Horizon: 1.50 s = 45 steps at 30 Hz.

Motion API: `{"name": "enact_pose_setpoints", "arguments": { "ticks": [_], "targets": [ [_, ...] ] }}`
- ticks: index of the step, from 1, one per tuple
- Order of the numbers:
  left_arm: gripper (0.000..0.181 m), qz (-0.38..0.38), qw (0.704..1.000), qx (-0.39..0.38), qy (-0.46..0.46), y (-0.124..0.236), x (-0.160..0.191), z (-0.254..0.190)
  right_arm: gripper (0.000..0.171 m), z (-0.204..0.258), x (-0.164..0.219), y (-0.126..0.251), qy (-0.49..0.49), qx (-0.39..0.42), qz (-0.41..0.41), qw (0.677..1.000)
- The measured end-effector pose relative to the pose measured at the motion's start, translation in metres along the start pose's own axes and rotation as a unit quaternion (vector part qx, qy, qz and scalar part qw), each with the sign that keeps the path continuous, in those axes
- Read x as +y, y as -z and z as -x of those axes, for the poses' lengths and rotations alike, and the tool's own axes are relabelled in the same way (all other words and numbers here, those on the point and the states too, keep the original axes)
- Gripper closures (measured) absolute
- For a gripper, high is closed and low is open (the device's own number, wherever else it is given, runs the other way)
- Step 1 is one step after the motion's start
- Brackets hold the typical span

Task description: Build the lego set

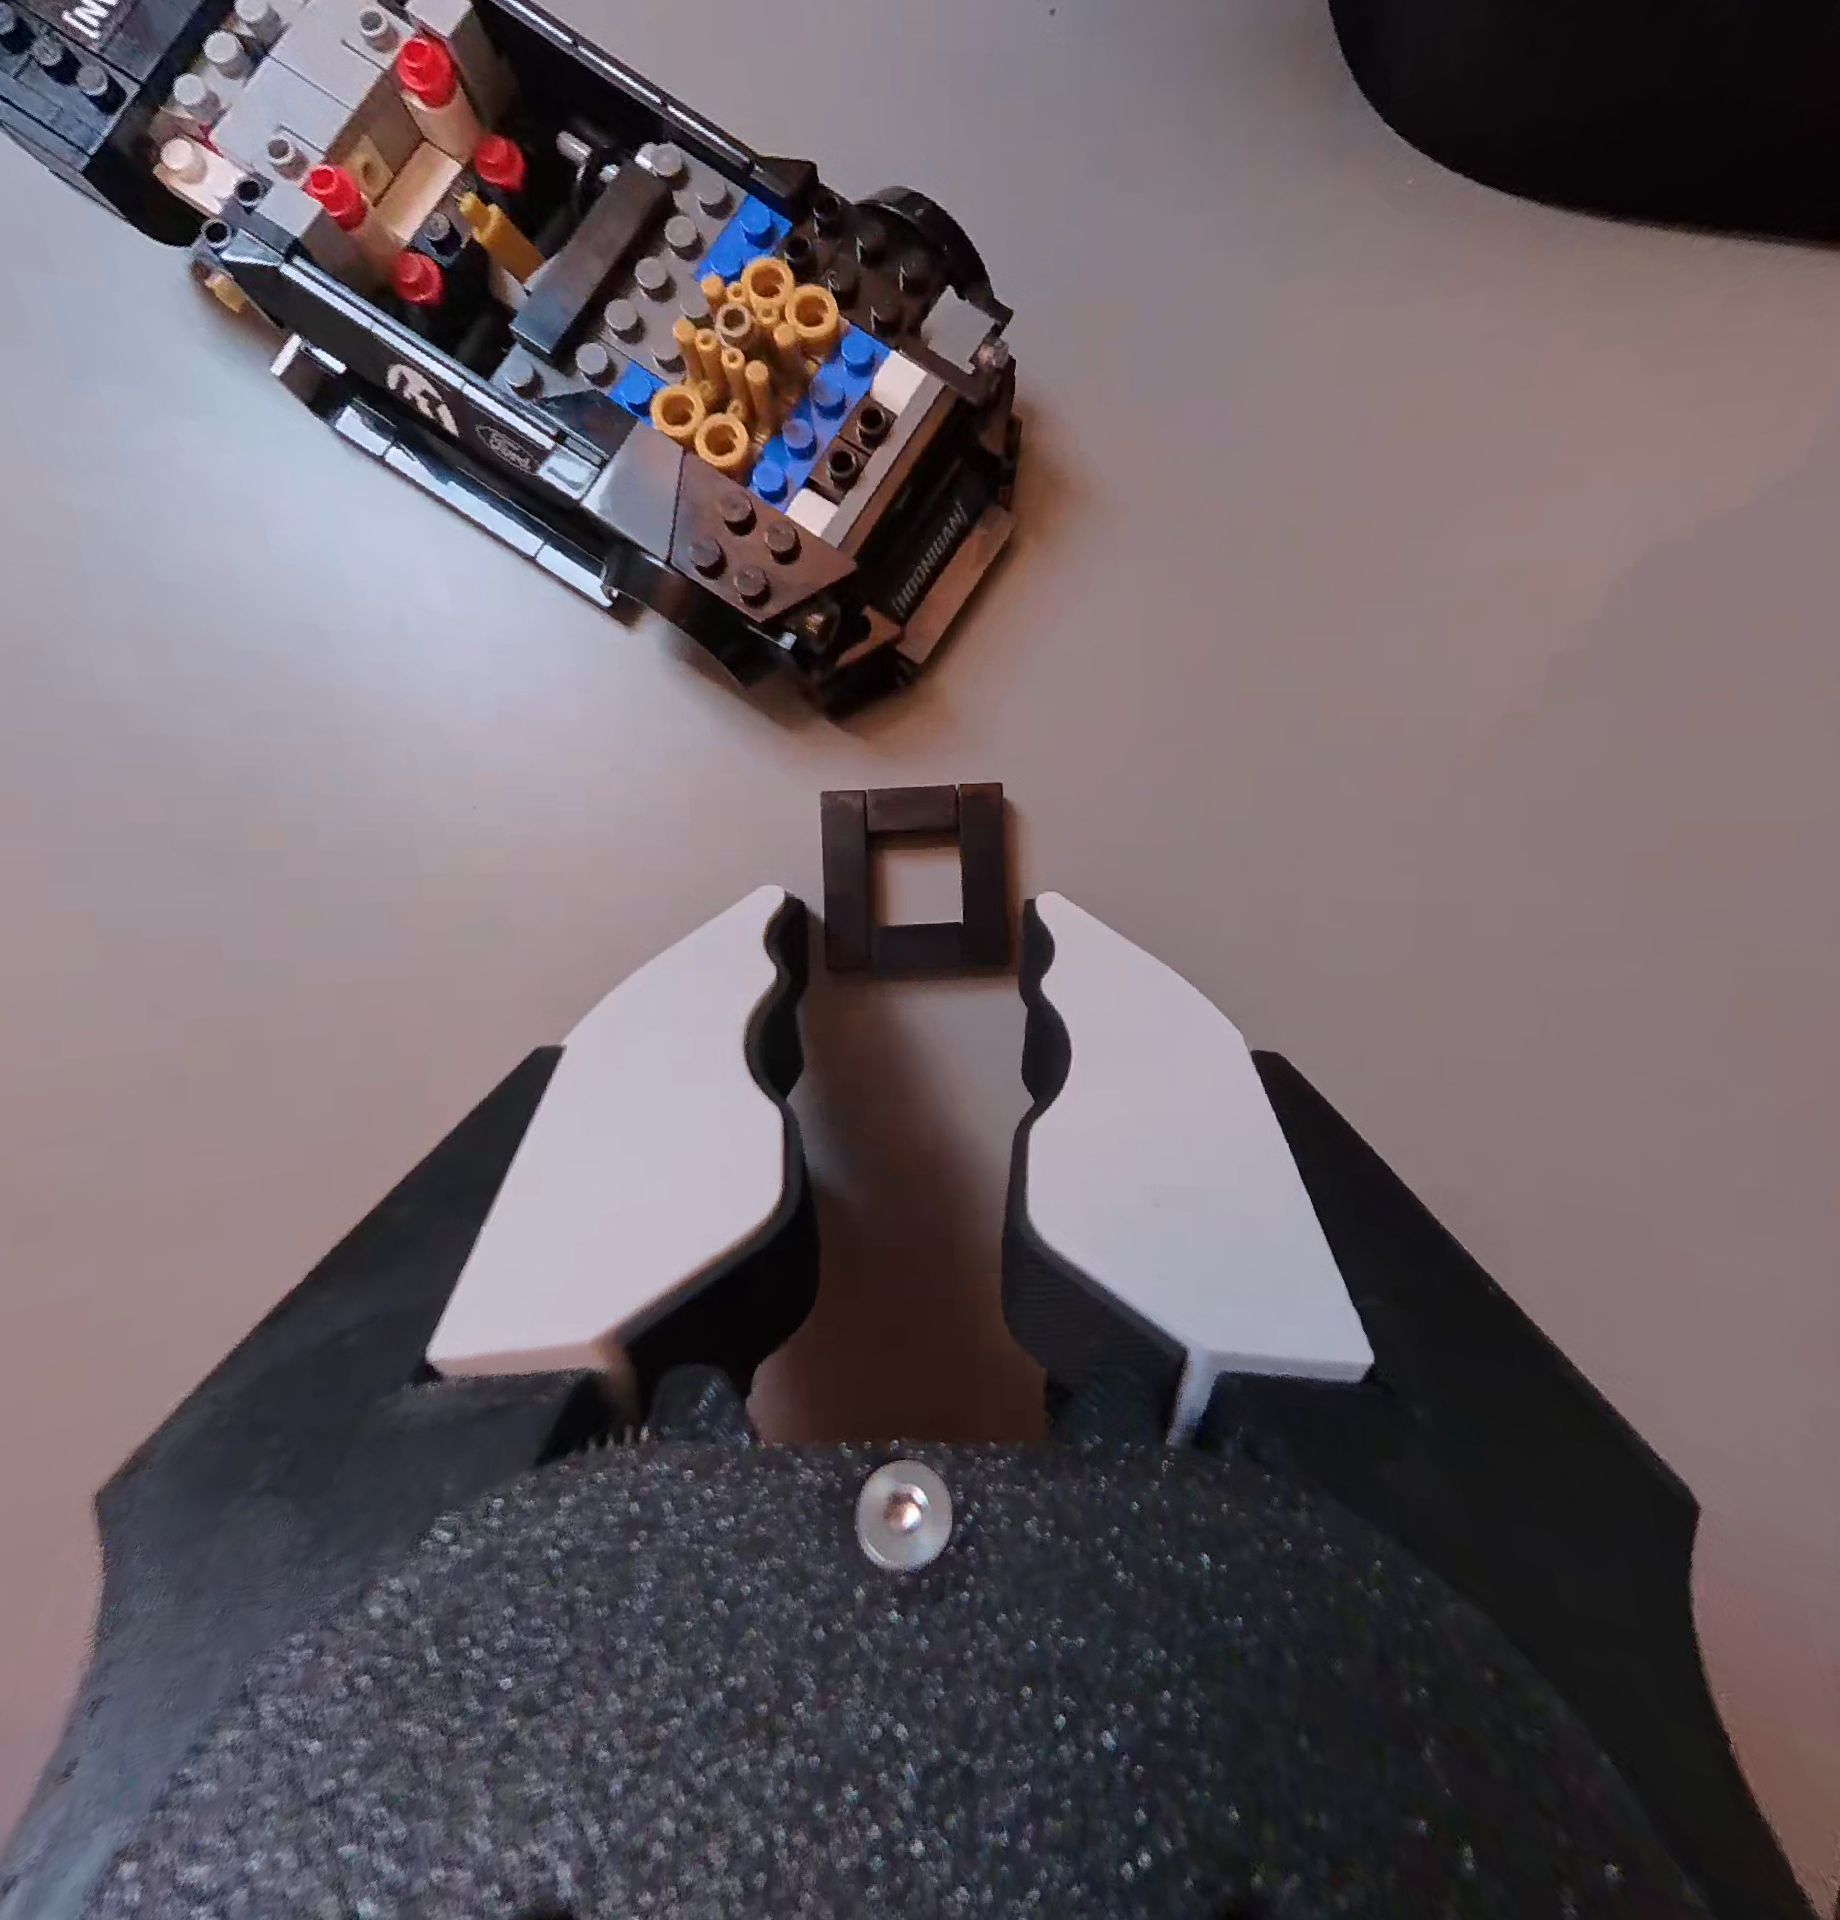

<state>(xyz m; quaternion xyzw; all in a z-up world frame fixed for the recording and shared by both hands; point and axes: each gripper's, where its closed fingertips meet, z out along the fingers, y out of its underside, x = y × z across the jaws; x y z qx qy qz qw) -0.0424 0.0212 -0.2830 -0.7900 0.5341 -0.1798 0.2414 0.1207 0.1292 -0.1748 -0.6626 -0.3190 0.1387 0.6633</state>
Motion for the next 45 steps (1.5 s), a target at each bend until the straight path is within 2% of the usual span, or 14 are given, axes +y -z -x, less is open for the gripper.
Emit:
{"name": "enact_pose_setpoints", "arguments": {
  "ticks": [3, 10, 16, 23, 31, 36, 45],
  "targets": [
    [0.148, -0.005, 1.000, 0.005, -0.004, 0.000, -0.001, 0.001, 0.153, 0.001, 0.001, 0.000, 0.003, -0.001, 0.003, 1.000],
    [0.148, -0.022, 1.000, -0.006, -0.015, 0.001, -0.003, 0.003, 0.153, 0.004, 0.003, -0.001, 0.008, -0.008, 0.010, 1.000],
    [0.148, -0.096, 0.994, -0.044, -0.003, 0.017, -0.027, 0.014, 0.153, 0.001, 0.003, 0.000, -0.002, -0.004, 0.008, 1.000],
    [0.148, -0.175, 0.979, -0.086, 0.053, 0.032, -0.058, 0.029, 0.153, 0.009, 0.004, -0.002, 0.012, -0.018, 0.012, 1.000],
    [0.148, -0.194, 0.964, -0.124, 0.134, 0.028, -0.079, 0.045, 0.148, 0.067, 0.001, -0.007, -0.012, -0.163, 0.032, 0.986],
    [0.148, -0.180, 0.962, -0.132, 0.156, 0.017, -0.086, 0.048, 0.148, 0.094, -0.001, -0.011, 0.022, -0.210, 0.041, 0.977],
    [0.148, -0.137, 0.967, -0.122, 0.179, 0.000, -0.089, 0.046, 0.143, 0.108, 0.018, -0.028, 0.076, -0.287, 0.089, 0.951]
  ]
}}
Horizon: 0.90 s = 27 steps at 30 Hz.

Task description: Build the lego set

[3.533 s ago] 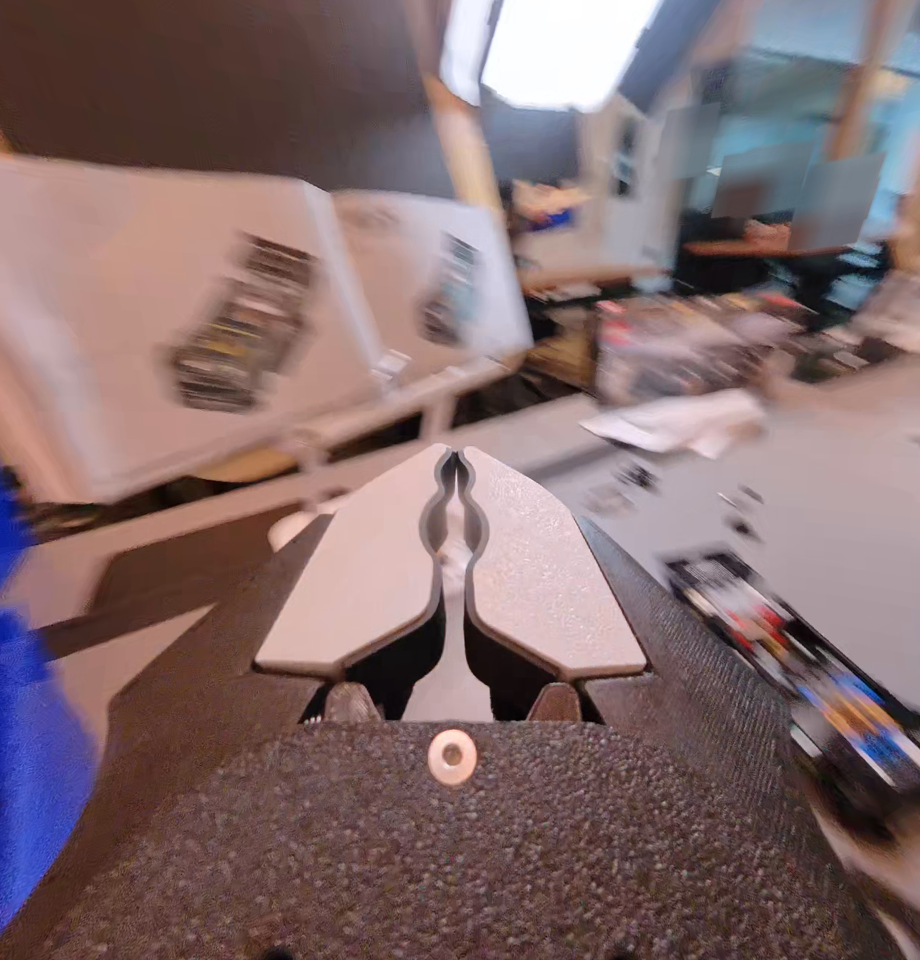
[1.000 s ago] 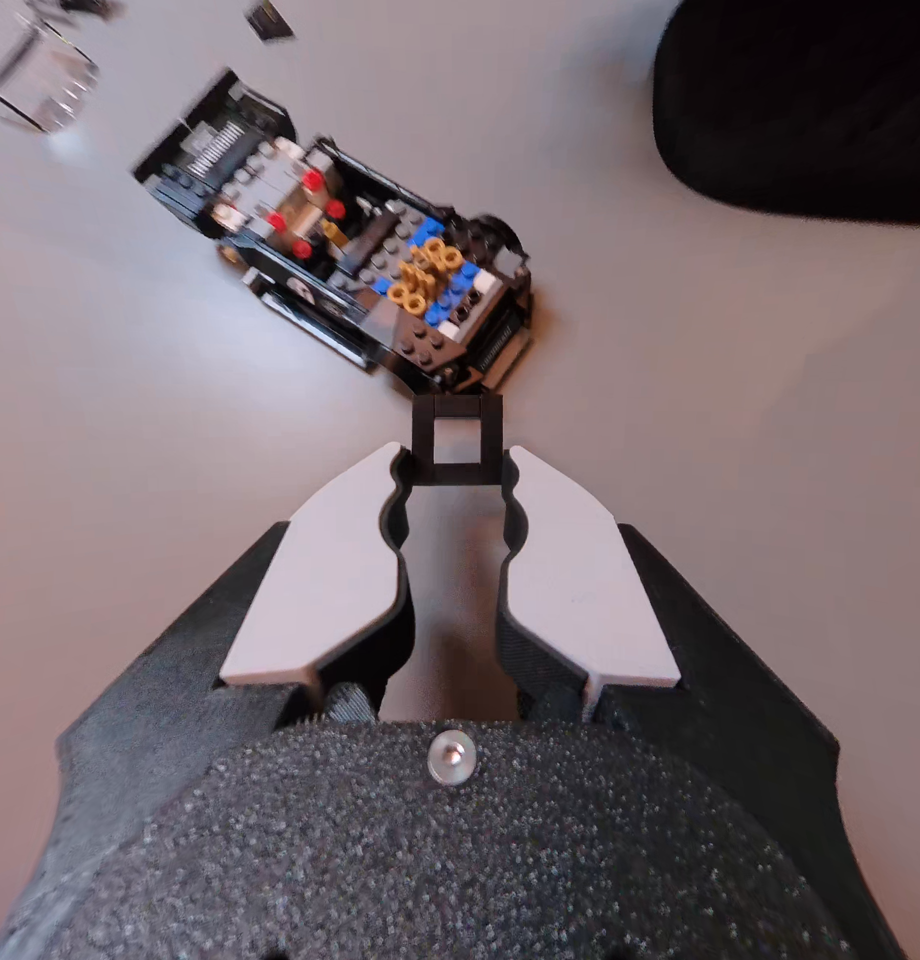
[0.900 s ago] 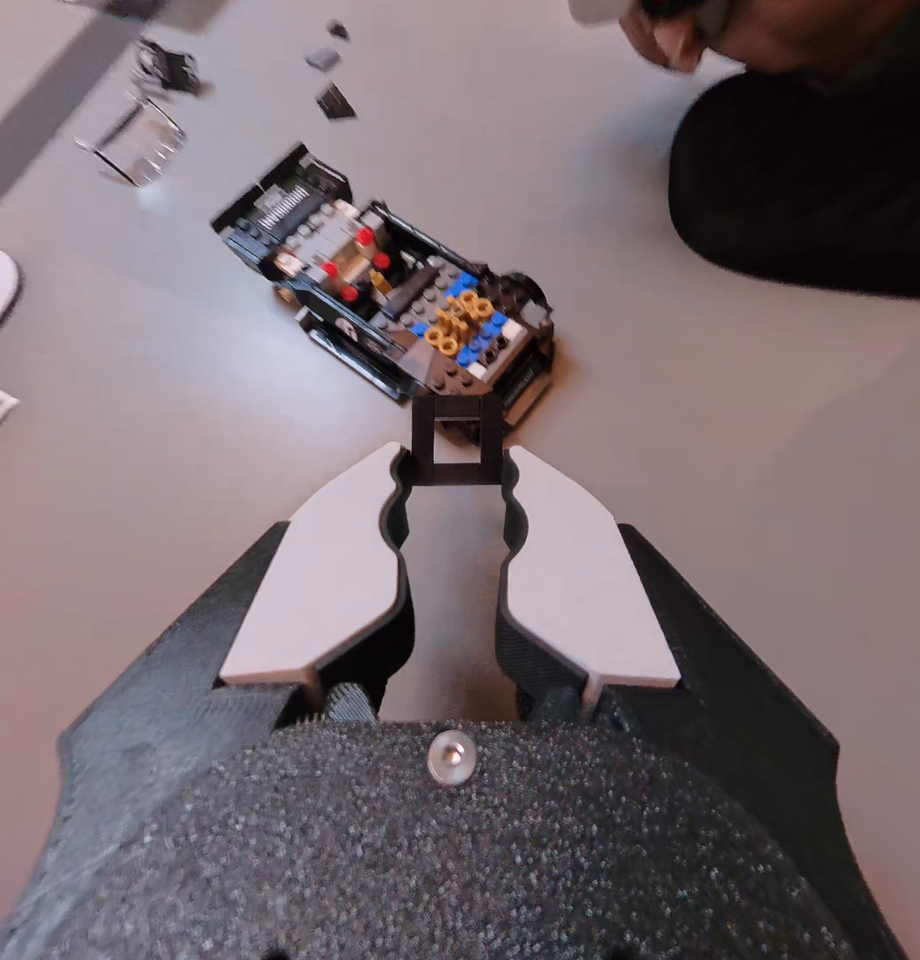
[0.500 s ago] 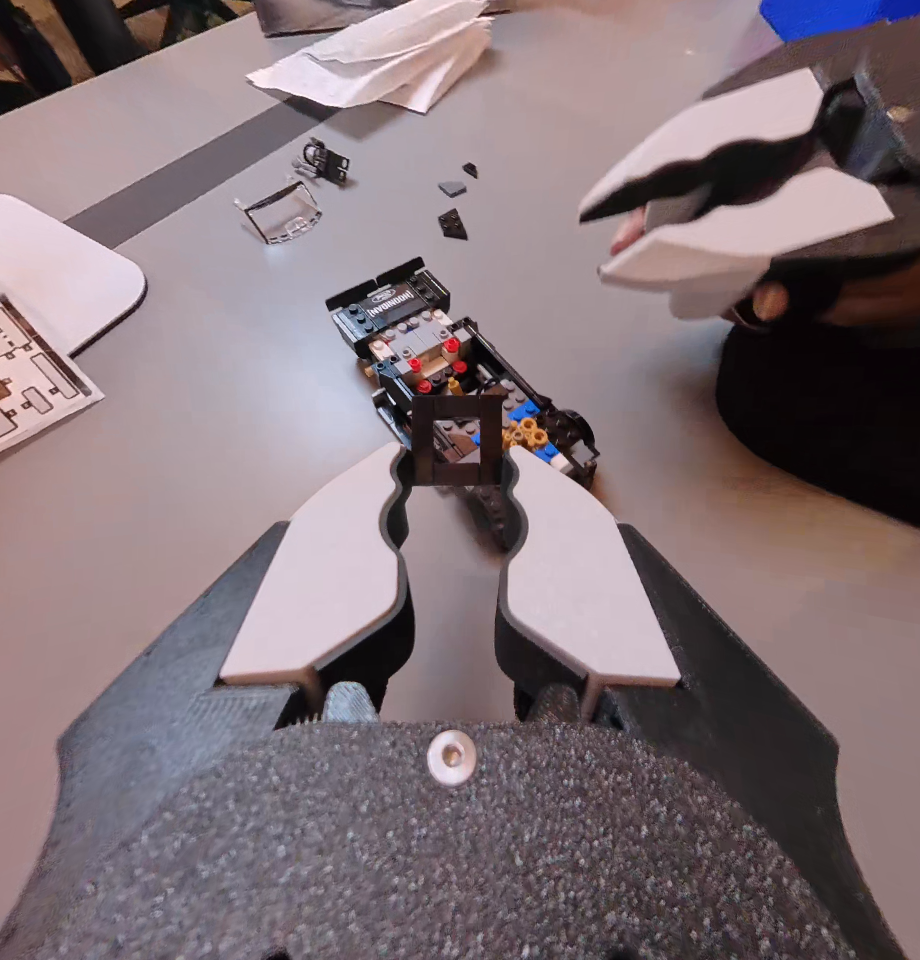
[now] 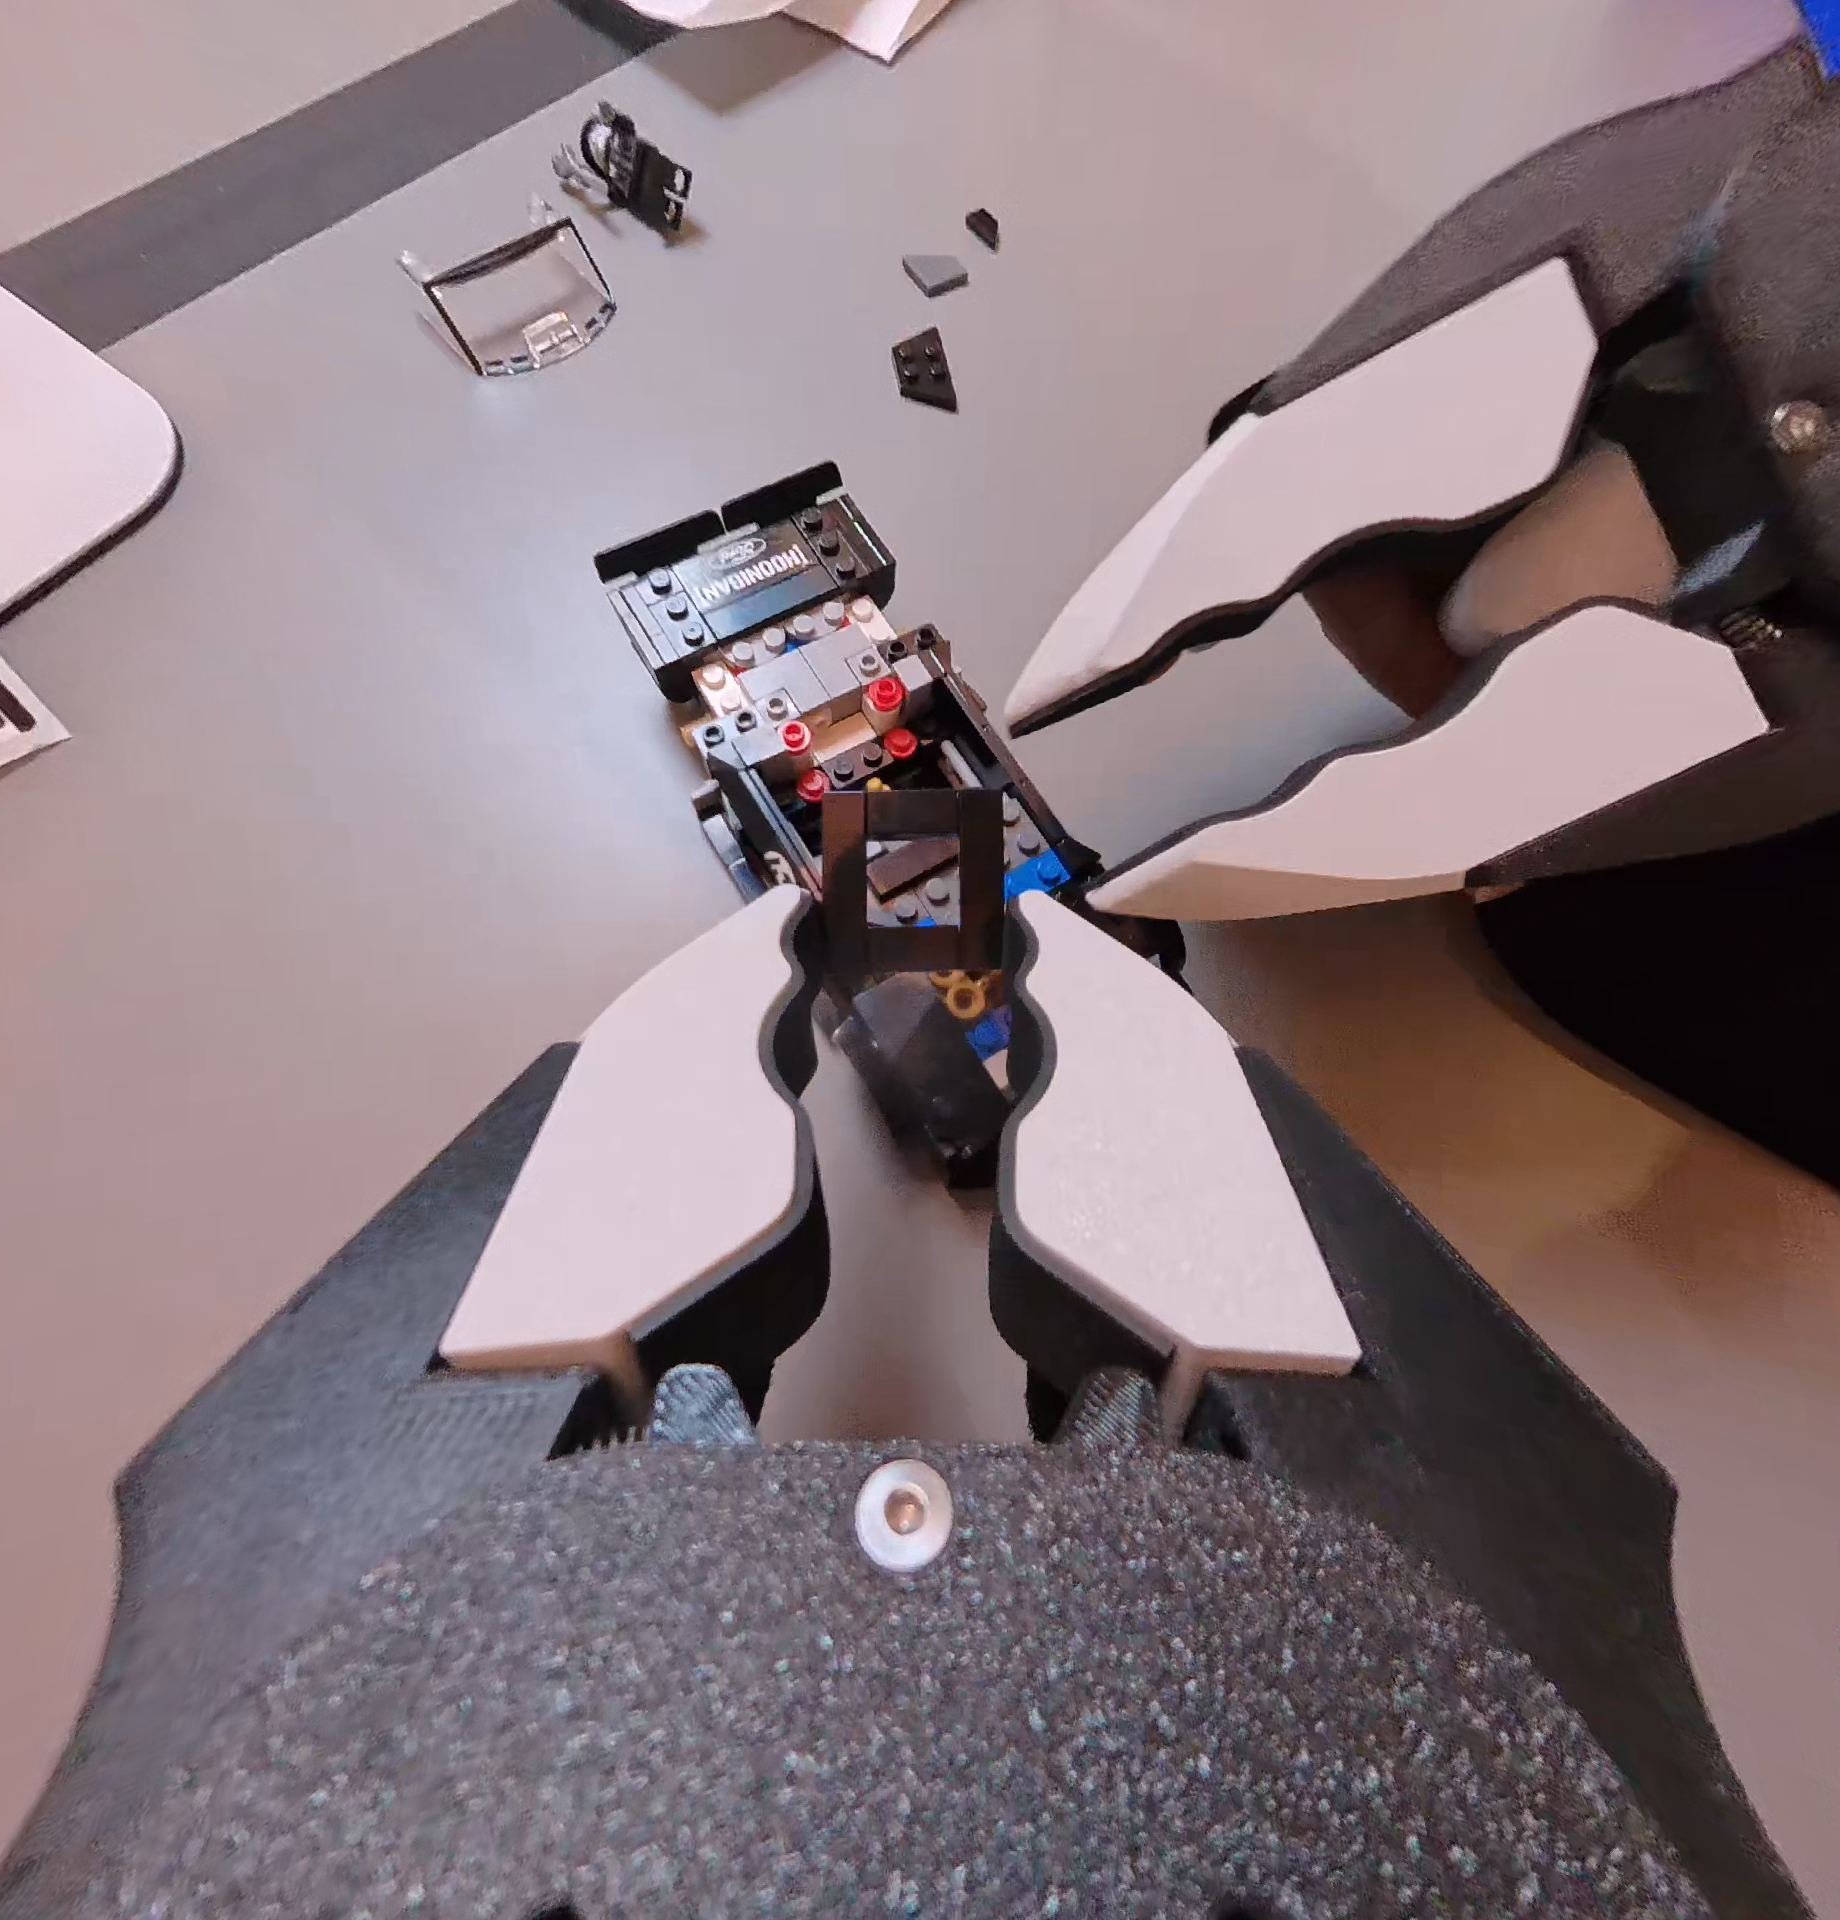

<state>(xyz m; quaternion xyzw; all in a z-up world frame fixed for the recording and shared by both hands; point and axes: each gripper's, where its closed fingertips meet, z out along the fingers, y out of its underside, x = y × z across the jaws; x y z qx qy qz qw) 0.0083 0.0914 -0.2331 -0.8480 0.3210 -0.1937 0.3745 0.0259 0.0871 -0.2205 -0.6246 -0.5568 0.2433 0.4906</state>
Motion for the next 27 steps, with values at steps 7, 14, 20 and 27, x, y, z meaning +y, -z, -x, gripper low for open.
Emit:
{"name": "enact_pose_setpoints", "arguments": {
  "ticks": [7, 14, 20, 27],
  "targets": [
    [0.148, 0.033, 0.999, -0.004, 0.001, -0.004, 0.014, -0.010, 0.146, 0.009, 0.013, -0.005, -0.009, -0.063, 0.022, 0.998],
    [0.148, 0.039, 0.999, -0.003, 0.007, -0.008, 0.015, -0.015, 0.155, 0.007, 0.023, -0.006, 0.001, -0.061, 0.041, 0.997],
    [0.145, 0.037, 0.999, 0.031, 0.014, -0.003, 0.019, -0.027, 0.159, 0.006, 0.027, -0.006, 0.004, -0.056, 0.047, 0.997],
    [0.142, 0.034, 0.998, 0.055, 0.012, 0.003, 0.026, -0.031, 0.158, 0.007, 0.027, -0.005, -0.006, -0.067, 0.048, 0.997]
  ]
}}
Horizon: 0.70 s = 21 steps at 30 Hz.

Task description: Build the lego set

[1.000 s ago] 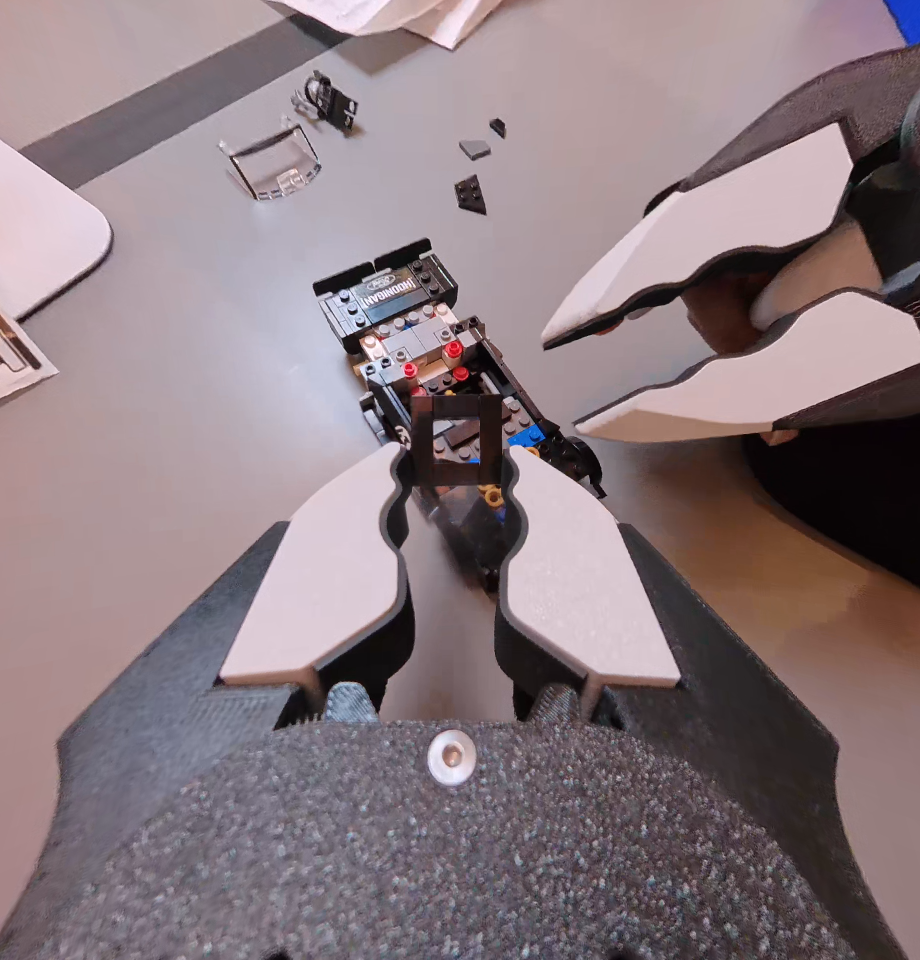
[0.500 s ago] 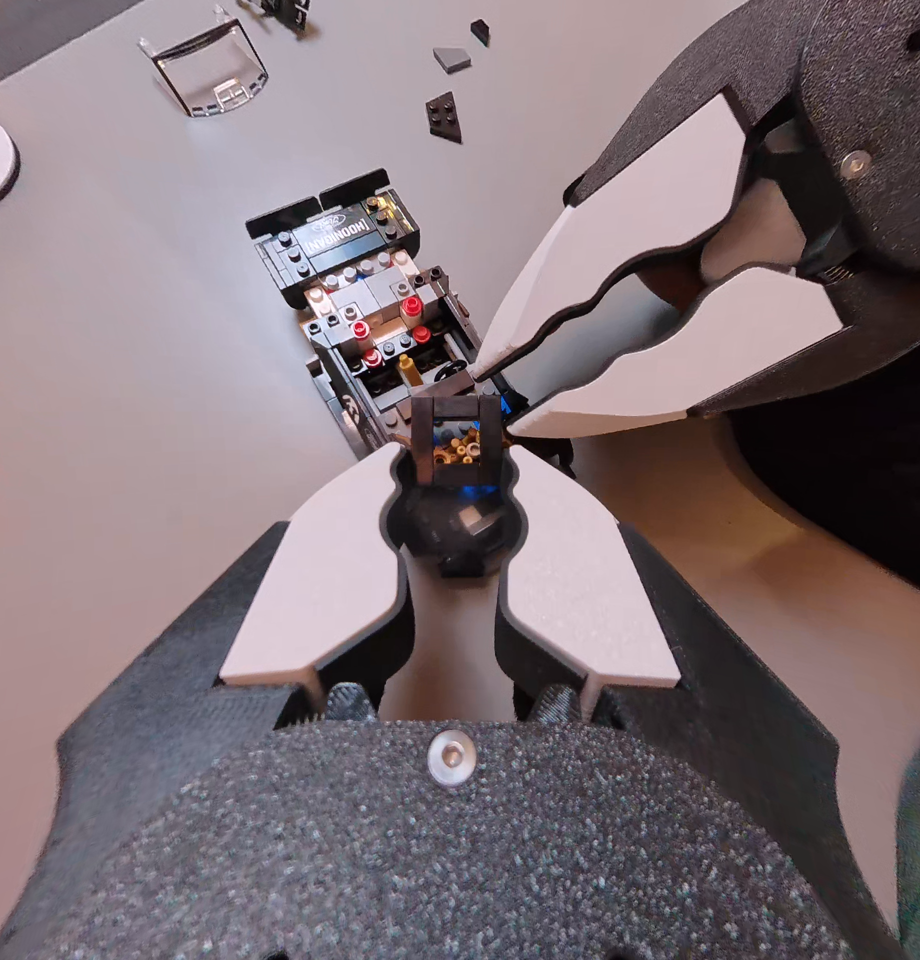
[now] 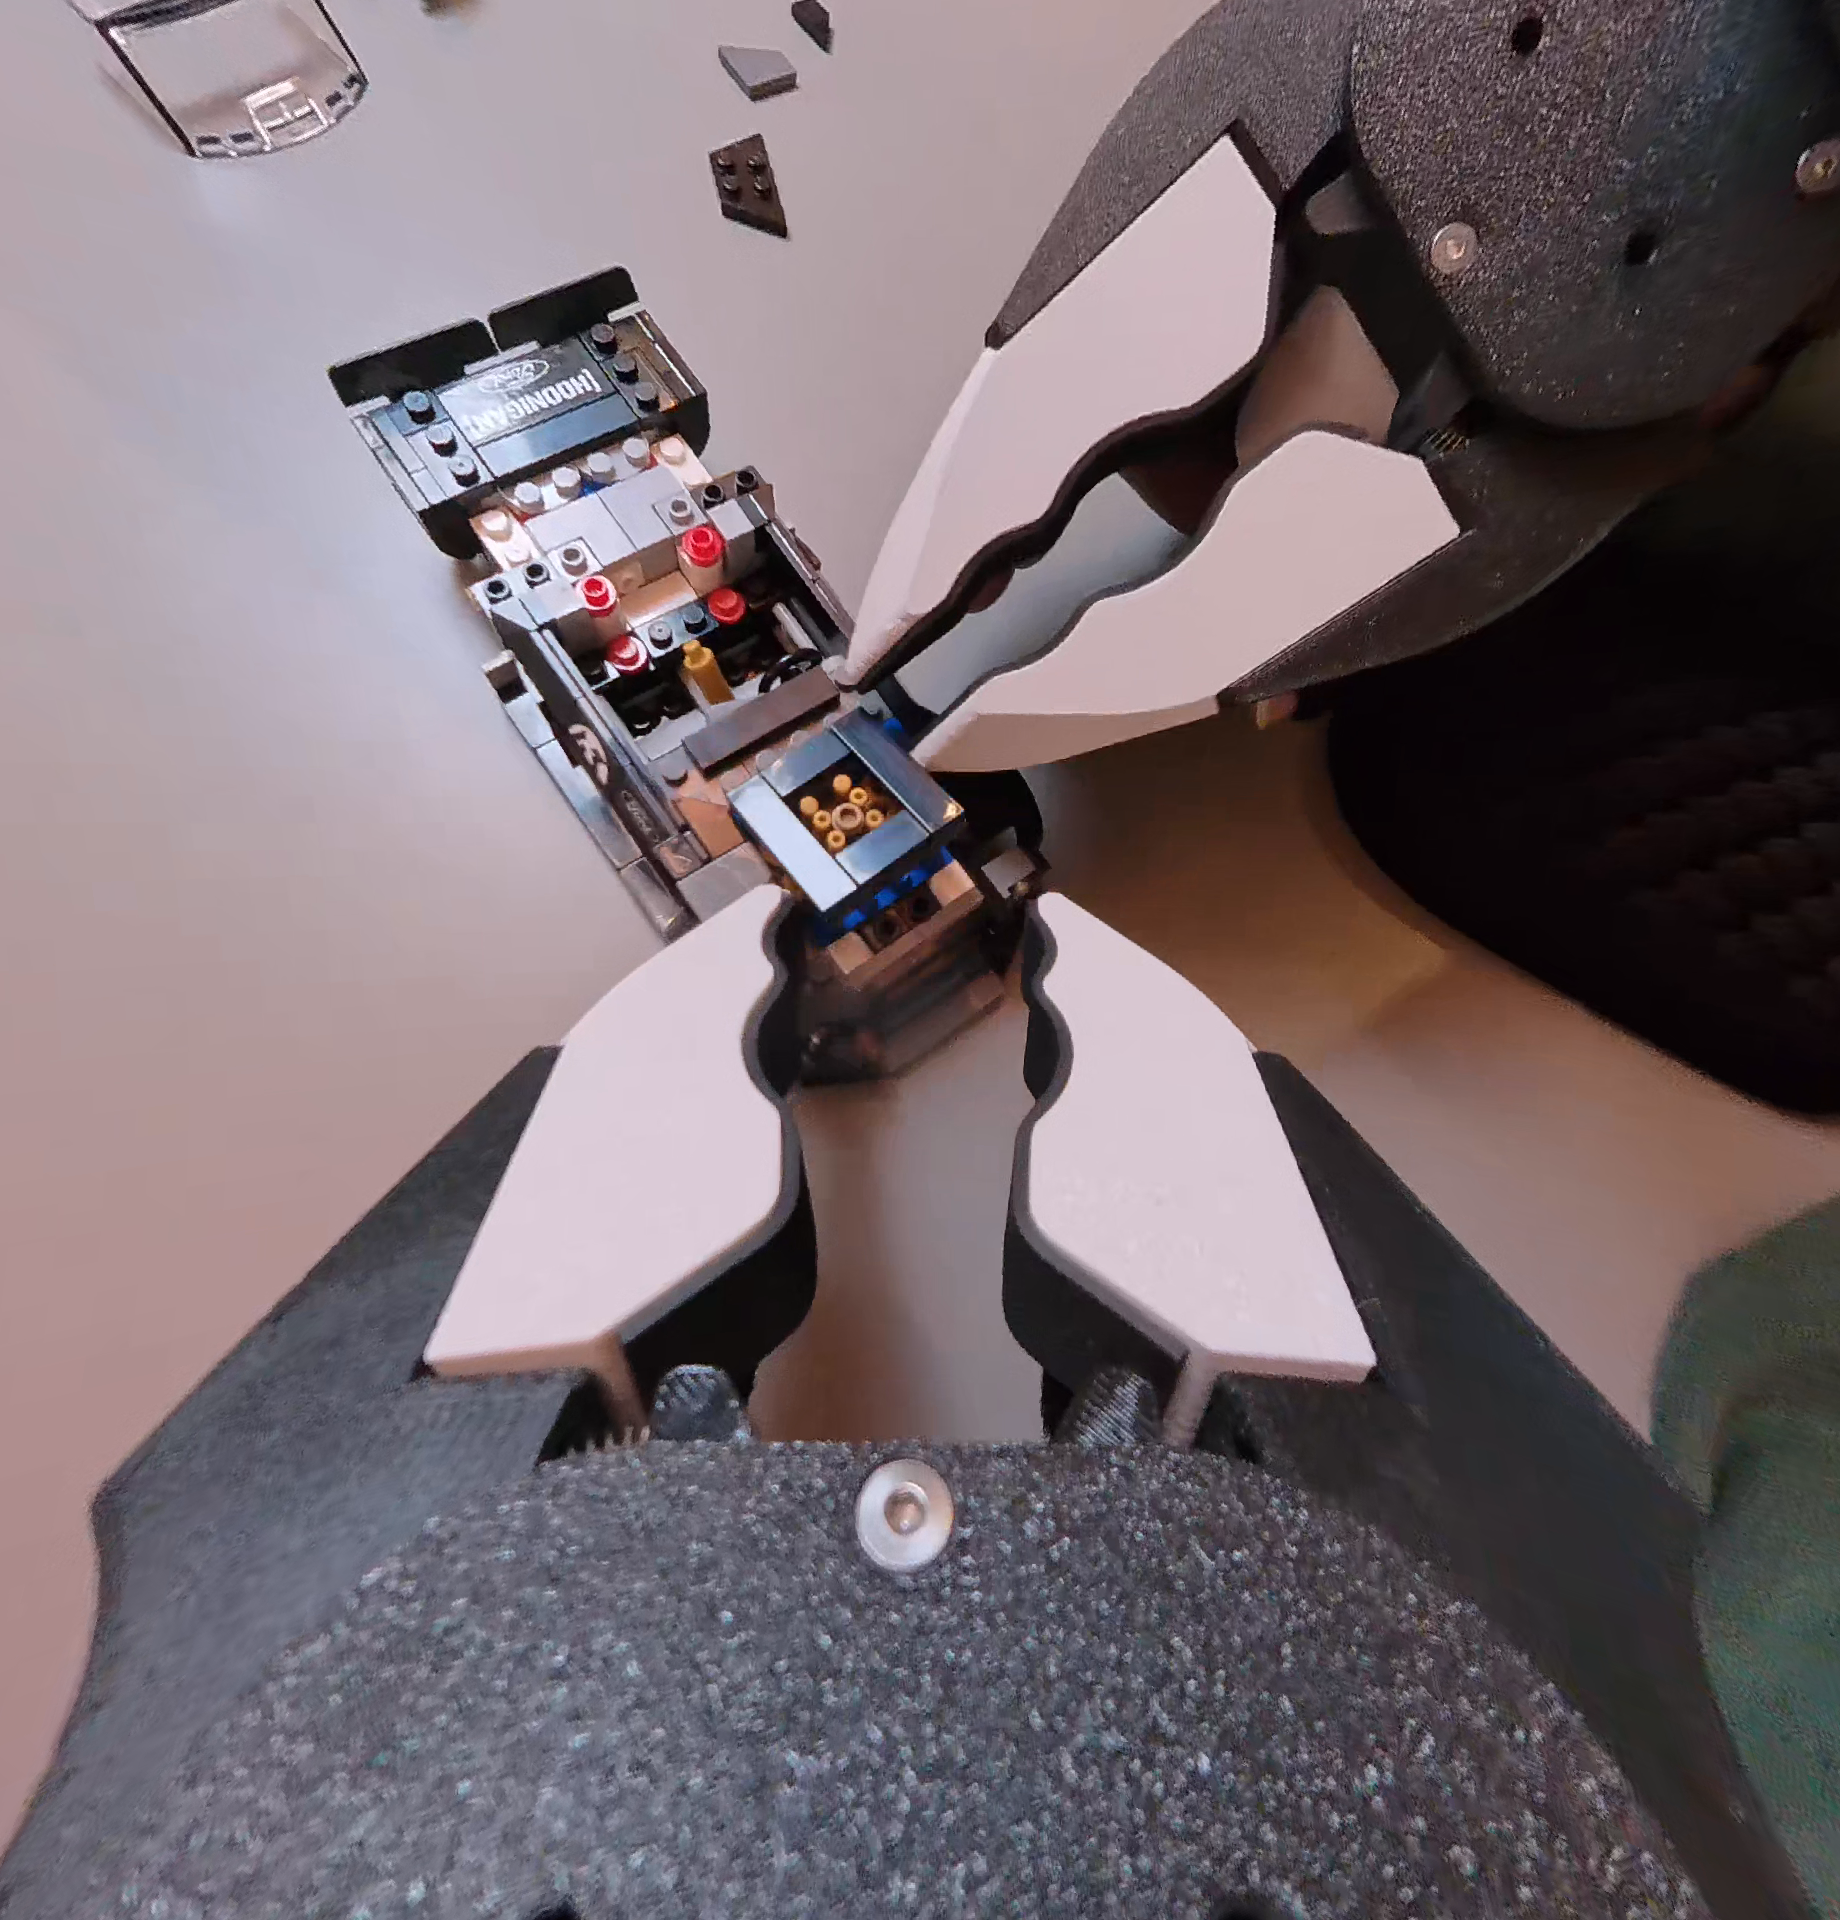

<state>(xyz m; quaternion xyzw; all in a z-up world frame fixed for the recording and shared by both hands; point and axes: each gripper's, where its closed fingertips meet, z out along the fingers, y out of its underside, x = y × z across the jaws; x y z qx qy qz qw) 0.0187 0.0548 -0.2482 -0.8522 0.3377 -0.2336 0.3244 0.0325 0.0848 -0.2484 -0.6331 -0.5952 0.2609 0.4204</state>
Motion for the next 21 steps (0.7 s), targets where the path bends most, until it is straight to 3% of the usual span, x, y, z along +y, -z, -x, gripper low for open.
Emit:
{"name": "enact_pose_setpoints", "arguments": {
  "ticks": [7, 13, 18, 21],
  "targets": [
    [0.142, -0.004, 1.000, -0.003, -0.023, 0.006, 0.005, 0.010, 0.151, 0.006, -0.005, 0.004, -0.012, -0.028, -0.009, 0.999],
    [0.143, -0.004, 0.998, -0.001, -0.069, 0.009, 0.004, 0.013, 0.118, 0.014, -0.006, -0.001, -0.097, -0.081, 0.014, 0.992],
    [0.145, -0.016, 0.997, -0.003, -0.079, 0.019, -0.002, 0.019, 0.125, 0.008, -0.003, -0.006, -0.145, -0.064, 0.055, 0.986],
    [0.145, -0.063, 0.995, -0.017, -0.074, 0.032, -0.016, 0.028, 0.130, 0.010, -0.004, -0.006, -0.166, -0.074, 0.070, 0.981]
  ]
}}
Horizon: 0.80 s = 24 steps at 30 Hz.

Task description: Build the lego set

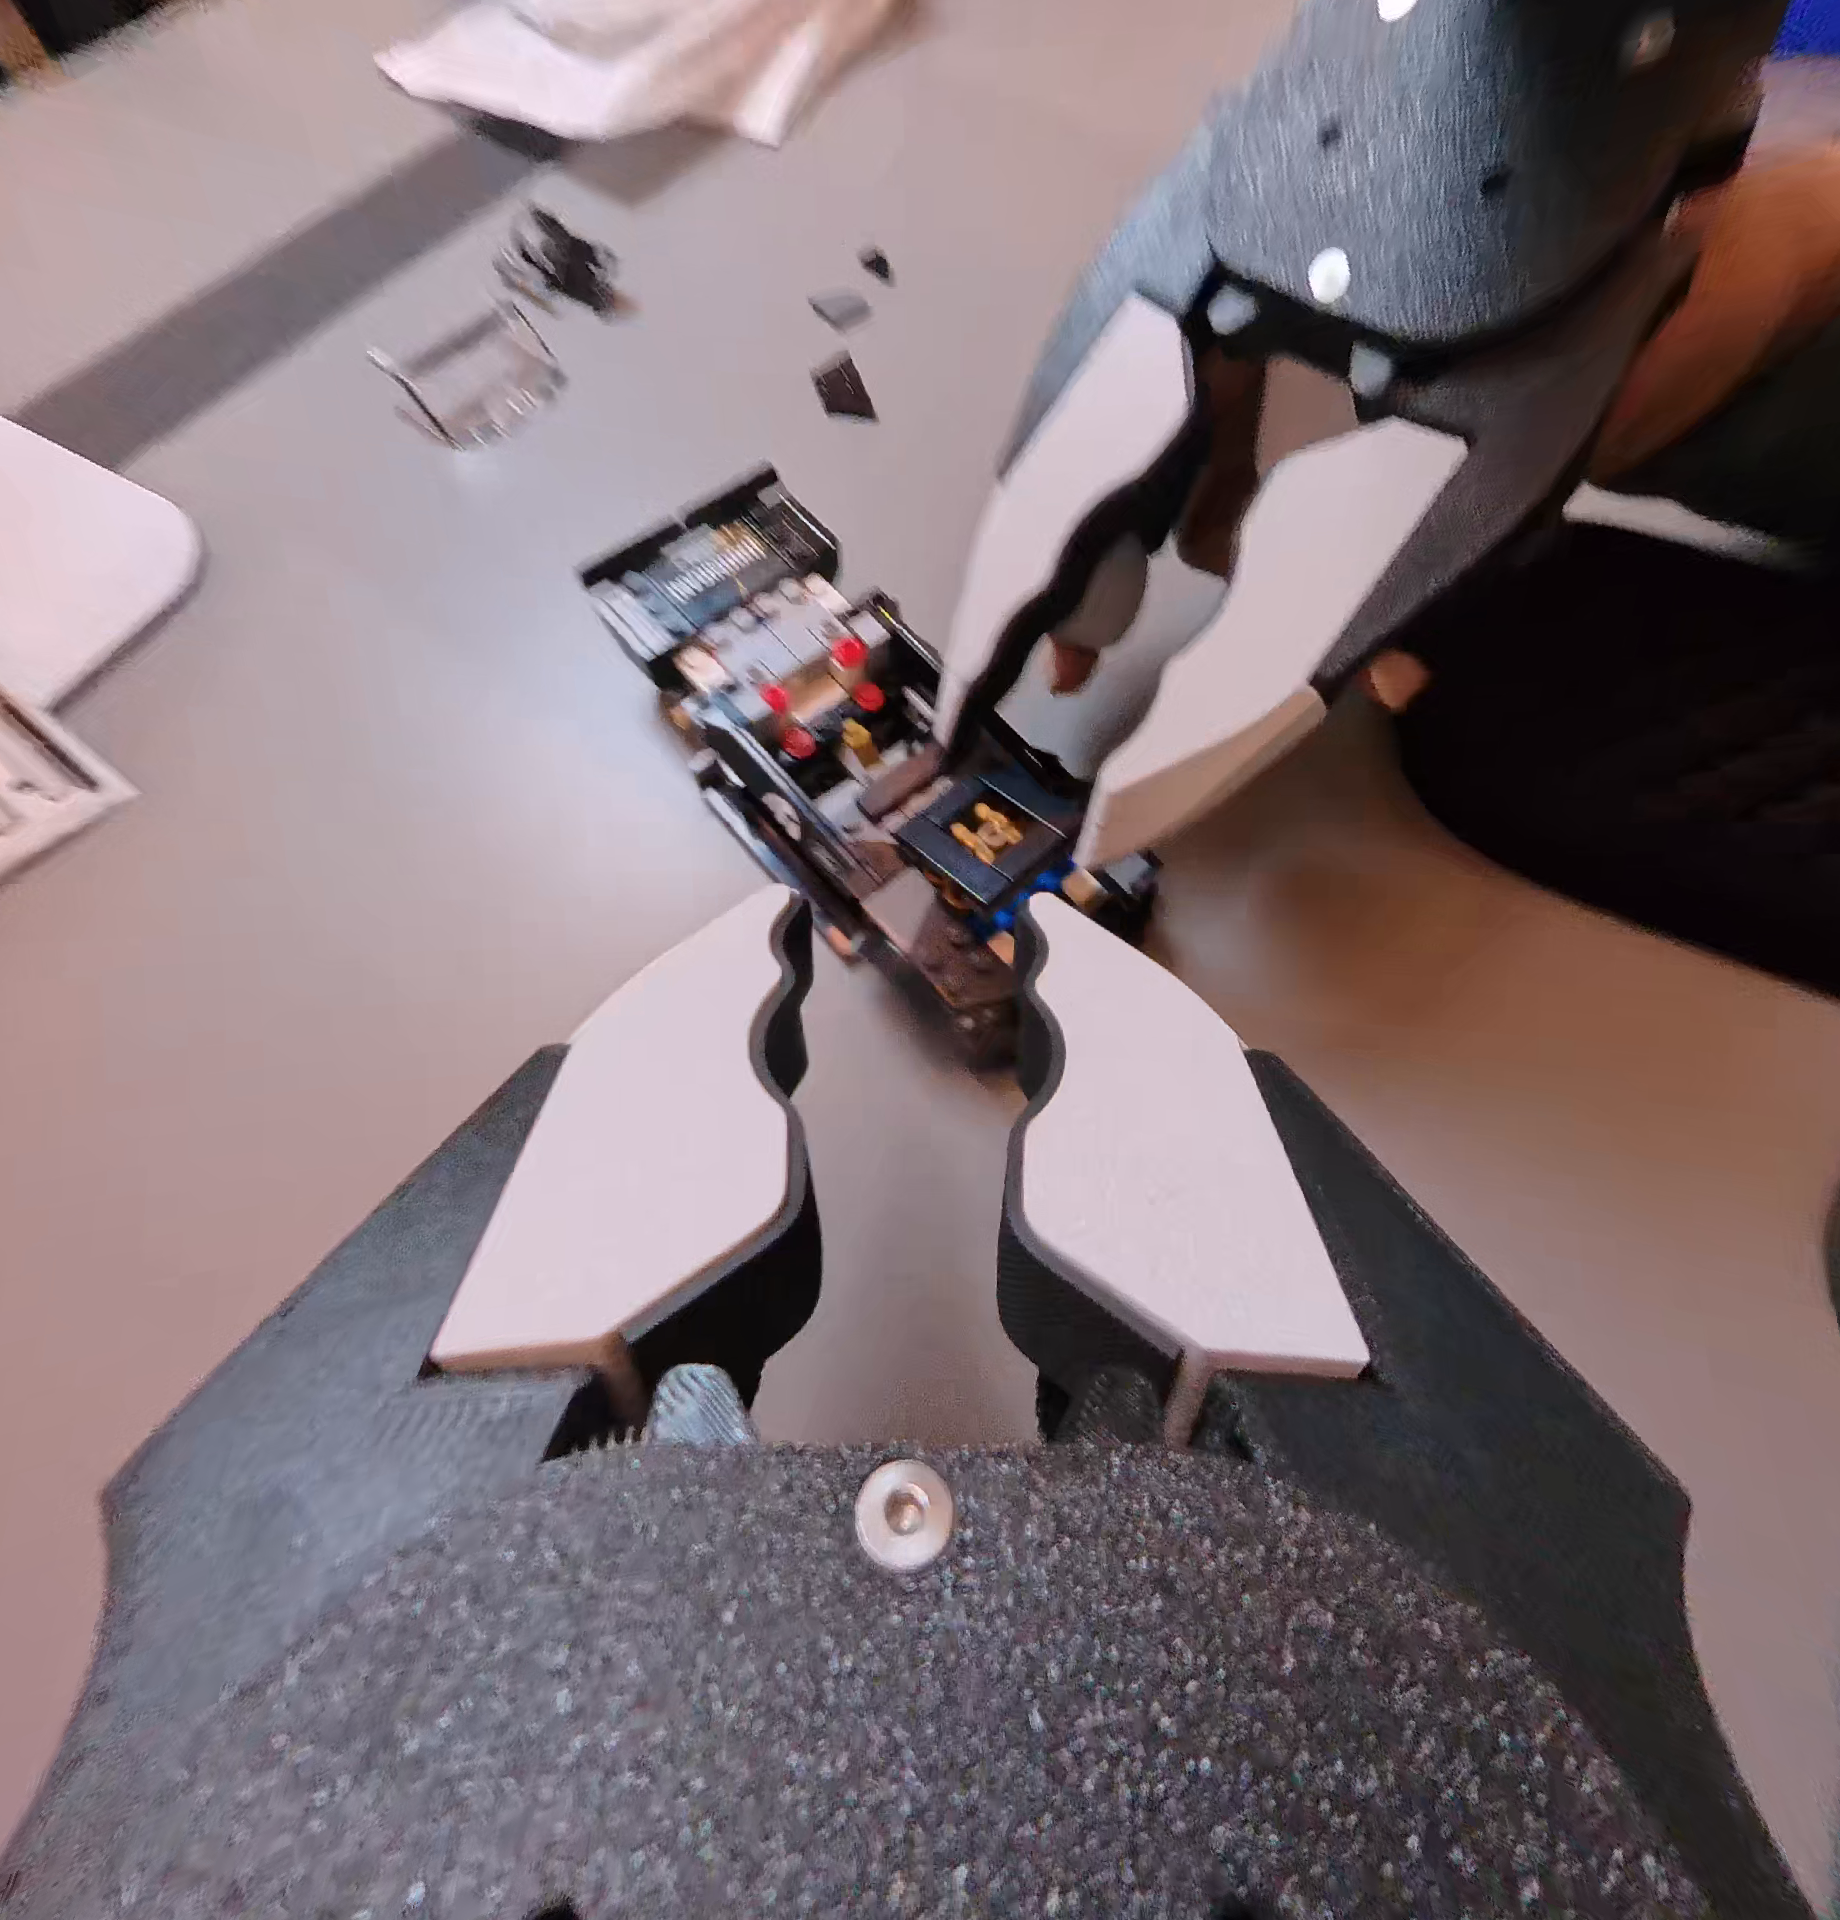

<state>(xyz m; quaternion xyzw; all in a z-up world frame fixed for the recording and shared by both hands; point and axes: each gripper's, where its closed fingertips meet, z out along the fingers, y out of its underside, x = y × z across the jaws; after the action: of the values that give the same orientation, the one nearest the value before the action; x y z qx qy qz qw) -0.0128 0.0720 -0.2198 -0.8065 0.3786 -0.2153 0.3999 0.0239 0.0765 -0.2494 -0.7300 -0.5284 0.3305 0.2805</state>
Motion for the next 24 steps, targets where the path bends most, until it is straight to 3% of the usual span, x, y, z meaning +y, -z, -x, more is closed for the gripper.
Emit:
{"name": "enact_pose_setpoints", "arguments": {
  "ticks": [9, 13, 24],
  "targets": [
    [0.146, -0.096, 0.993, -0.052, 0.038, 0.011, -0.003, 0.045, 0.138, 0.004, -0.001, -0.003, 0.069, 0.055, 0.021, 0.996],
    [0.146, -0.093, 0.993, -0.039, 0.065, 0.005, 0.009, 0.048, 0.138, 0.005, 0.001, -0.002, 0.139, 0.085, 0.040, 0.986],
    [0.146, -0.073, 0.996, -0.027, 0.048, -0.001, 0.020, 0.042, 0.132, 0.004, 0.000, -0.002, 0.121, 0.066, 0.046, 0.989]
  ]
}}
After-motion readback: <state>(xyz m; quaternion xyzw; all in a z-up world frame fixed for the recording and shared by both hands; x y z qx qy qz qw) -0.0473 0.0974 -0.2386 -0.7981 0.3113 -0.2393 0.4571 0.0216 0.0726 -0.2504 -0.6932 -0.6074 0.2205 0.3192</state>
